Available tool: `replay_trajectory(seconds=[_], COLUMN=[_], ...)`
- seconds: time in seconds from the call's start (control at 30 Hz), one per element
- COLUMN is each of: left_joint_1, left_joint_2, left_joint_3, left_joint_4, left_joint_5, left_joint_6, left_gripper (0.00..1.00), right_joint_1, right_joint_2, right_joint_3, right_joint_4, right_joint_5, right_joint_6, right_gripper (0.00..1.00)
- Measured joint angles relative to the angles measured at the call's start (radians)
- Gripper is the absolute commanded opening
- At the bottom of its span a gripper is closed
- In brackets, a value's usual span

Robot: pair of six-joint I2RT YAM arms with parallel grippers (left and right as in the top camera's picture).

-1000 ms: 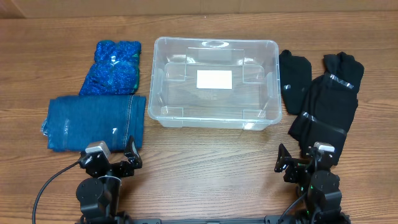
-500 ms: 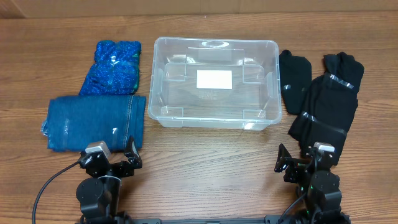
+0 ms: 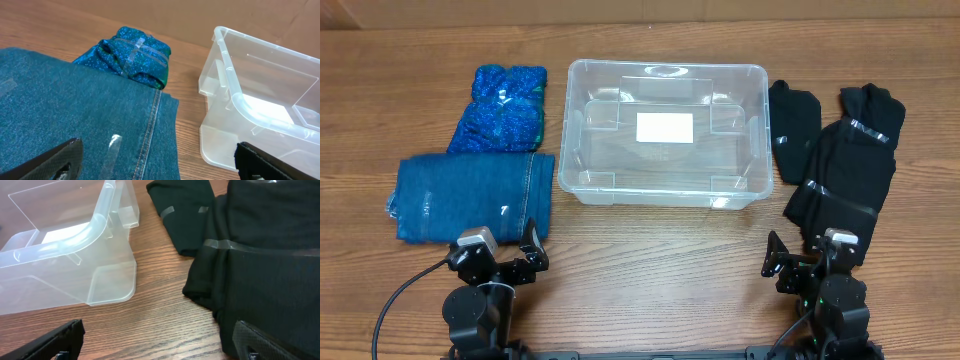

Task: Pack container

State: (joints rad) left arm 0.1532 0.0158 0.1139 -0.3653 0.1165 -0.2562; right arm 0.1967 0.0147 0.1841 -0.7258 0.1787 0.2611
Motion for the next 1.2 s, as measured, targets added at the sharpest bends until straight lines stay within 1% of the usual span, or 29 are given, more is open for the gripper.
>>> replay_trajectory(seconds=[0.5,0.63,0.67,0.7,0.73,0.77,0.8,0.87,0.9,0.93,0.97,1.03,1.07,1.1,1.2], left_joint_1=[0.0,0.0,0.0,0.0,0.0,0.0,0.0,0.0,0.0,0.0,0.0,0.008,0.032,0.066,0.269], left_joint_2=[0.0,0.014,0.058,0.124,0.169,0.273,0.423,0.64,0.792,0.87,0.972,1.137,1.209,1.247,1.352], left_joint_3=[0.0,0.04,0.11,0.222,0.283,0.381,0.499,0.663,0.783,0.84,0.937,1.097,1.169,1.205,1.255], left_joint_4=[-0.001,-0.013,-0.016,-0.01,-0.051,-0.103,-0.145,-0.262,-0.335,-0.35,-0.445,-0.56,-0.614,-0.645,-0.664], left_joint_5=[0.005,0.03,0.031,0.031,0.031,0.03,0.029,0.022,0.019,0.018,0.013,-0.014,-0.032,-0.043,-0.071], left_joint_6=[-0.004,-0.077,-0.09,-0.099,-0.105,-0.111,-0.112,-0.111,-0.108,-0.096,-0.054,0.025,0.054,0.068,0.089], left_gripper=[1.0,1.0,1.0,1.0,1.0,1.0,1.0,1.0,1.0,1.0,1.0,1.0,1.0,1.0,1.0], right_joint_1=[0.0,0.0,0.0,0.0,0.0,0.0,0.0,0.0,0.0,0.0,0.0,0.0,0.0,0.0,0.0], right_joint_2=[0.0,0.0,0.0,0.0,0.0,-0.002,-0.003,-0.003,-0.004,-0.003,-0.004,-0.004,-0.004,-0.004,-0.004], right_joint_3=[0.0,0.0,0.0,0.0,0.0,0.0,0.0,0.0,0.0,0.0,0.0,0.0,0.0,0.0,0.0], right_joint_4=[0.0,-0.001,0.0,0.0,-0.001,0.0,0.0,0.0,0.0,0.0,-0.001,0.0,0.0,-0.001,0.0], right_joint_5=[0.0,0.0,0.0,0.0,-0.001,0.0,0.0,0.0,0.0,-0.001,-0.003,-0.006,-0.006,-0.006,-0.007], right_joint_6=[0.0,0.001,0.0,0.0,0.001,0.0,0.0,0.0,0.0,0.0,0.0,0.0,0.0,0.0,0.0], right_gripper=[1.0,1.0,1.0,1.0,1.0,1.0,1.0,1.0,1.0,1.0,1.0,1.0,1.0,1.0,1.0])
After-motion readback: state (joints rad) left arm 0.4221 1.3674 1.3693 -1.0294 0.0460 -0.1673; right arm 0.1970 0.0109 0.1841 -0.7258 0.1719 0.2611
